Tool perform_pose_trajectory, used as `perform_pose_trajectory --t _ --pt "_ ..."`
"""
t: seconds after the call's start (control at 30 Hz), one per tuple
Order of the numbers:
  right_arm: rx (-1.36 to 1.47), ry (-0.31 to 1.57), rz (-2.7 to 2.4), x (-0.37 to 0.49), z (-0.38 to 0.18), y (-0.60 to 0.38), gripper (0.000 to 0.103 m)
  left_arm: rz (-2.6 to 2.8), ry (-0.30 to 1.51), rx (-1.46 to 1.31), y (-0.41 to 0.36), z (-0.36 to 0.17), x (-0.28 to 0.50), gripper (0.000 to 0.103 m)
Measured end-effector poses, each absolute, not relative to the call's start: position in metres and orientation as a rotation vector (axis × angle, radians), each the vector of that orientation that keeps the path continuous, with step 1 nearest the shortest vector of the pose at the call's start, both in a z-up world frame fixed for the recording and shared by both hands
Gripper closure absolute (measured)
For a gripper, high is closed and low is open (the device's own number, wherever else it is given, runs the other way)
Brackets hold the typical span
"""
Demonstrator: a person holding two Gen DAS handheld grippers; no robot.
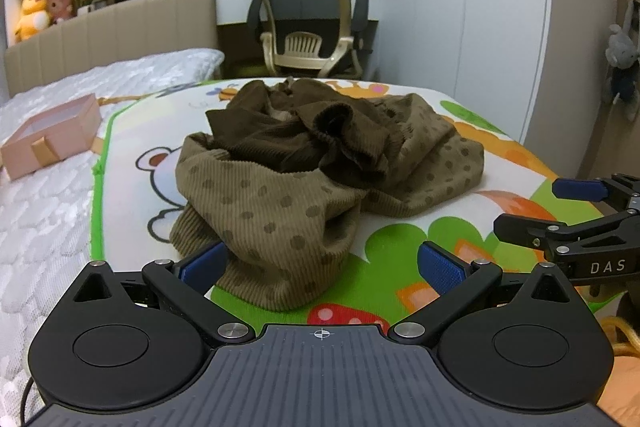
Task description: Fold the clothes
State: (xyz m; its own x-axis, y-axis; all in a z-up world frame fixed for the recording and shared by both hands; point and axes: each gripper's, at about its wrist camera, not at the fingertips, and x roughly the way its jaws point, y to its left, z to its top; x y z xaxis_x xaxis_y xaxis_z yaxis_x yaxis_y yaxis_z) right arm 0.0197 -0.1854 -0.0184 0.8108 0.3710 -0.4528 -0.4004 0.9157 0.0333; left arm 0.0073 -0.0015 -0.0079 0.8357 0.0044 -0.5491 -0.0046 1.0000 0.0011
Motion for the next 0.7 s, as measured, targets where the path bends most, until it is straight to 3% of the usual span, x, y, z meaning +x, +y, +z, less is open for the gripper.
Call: perform_pose_trajectory --t 0.7 --pt "-0.057 0.504 0.421 0.0243 -0.0183 -0.1867 0.0 0.005 0.596 -0.003 -0.0023 -0.0093 0.0071 0.0"
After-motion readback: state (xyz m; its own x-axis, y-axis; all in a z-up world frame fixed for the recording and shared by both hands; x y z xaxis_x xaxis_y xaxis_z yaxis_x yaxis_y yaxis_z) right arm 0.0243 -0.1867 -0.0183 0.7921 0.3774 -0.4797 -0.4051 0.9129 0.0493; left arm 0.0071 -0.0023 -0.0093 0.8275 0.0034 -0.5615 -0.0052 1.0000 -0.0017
